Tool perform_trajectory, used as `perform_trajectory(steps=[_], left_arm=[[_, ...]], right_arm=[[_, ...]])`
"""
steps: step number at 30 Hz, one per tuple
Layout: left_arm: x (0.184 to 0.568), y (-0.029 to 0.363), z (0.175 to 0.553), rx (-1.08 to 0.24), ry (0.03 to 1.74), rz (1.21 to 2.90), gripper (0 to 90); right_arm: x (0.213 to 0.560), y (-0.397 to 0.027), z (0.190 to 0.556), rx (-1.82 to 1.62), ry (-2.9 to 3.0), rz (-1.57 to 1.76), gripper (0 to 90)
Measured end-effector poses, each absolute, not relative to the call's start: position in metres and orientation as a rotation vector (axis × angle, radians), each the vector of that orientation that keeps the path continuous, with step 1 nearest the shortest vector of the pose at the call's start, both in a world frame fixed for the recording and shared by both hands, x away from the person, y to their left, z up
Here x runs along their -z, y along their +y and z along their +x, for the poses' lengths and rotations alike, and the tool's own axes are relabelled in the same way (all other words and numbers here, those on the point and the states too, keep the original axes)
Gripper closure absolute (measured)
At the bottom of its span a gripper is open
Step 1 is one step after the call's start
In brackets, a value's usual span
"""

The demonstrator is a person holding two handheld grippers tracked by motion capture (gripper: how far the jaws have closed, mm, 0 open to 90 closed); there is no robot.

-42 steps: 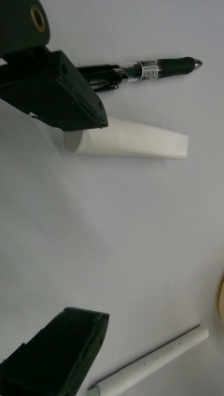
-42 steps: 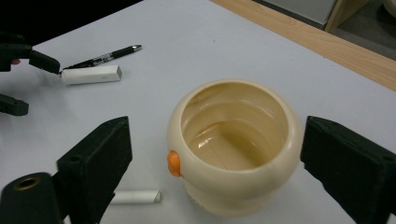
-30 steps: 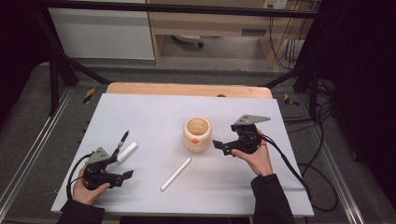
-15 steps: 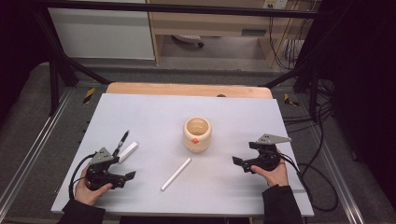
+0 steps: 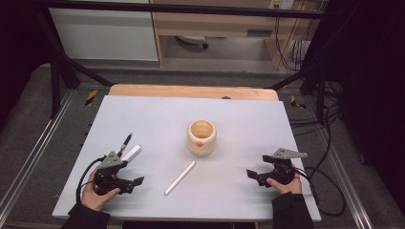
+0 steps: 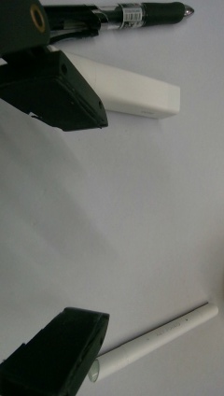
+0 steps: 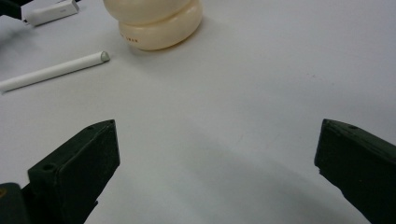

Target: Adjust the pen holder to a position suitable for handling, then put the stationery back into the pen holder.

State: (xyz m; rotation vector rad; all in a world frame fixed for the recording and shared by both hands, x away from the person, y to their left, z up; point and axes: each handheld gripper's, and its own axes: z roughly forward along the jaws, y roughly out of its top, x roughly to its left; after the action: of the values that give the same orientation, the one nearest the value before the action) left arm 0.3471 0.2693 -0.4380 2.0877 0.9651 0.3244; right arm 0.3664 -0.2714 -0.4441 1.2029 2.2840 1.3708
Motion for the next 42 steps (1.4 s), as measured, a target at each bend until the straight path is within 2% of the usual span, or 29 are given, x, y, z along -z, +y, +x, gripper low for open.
perform_trajectory(steps=[25, 42], left_arm=[[0.416, 0.216, 0.349, -0.311, 0.919, 2.194, 8.2], [0.402, 0.165, 0.362, -0.286, 0.908, 2.294, 10.7]], right_arm=[[0.447, -0.27, 0.363, -1.33, 2.313, 1.177, 0.8], [0.446, -0.269, 0.362, -1.324, 2.314, 1.186, 0.8]])
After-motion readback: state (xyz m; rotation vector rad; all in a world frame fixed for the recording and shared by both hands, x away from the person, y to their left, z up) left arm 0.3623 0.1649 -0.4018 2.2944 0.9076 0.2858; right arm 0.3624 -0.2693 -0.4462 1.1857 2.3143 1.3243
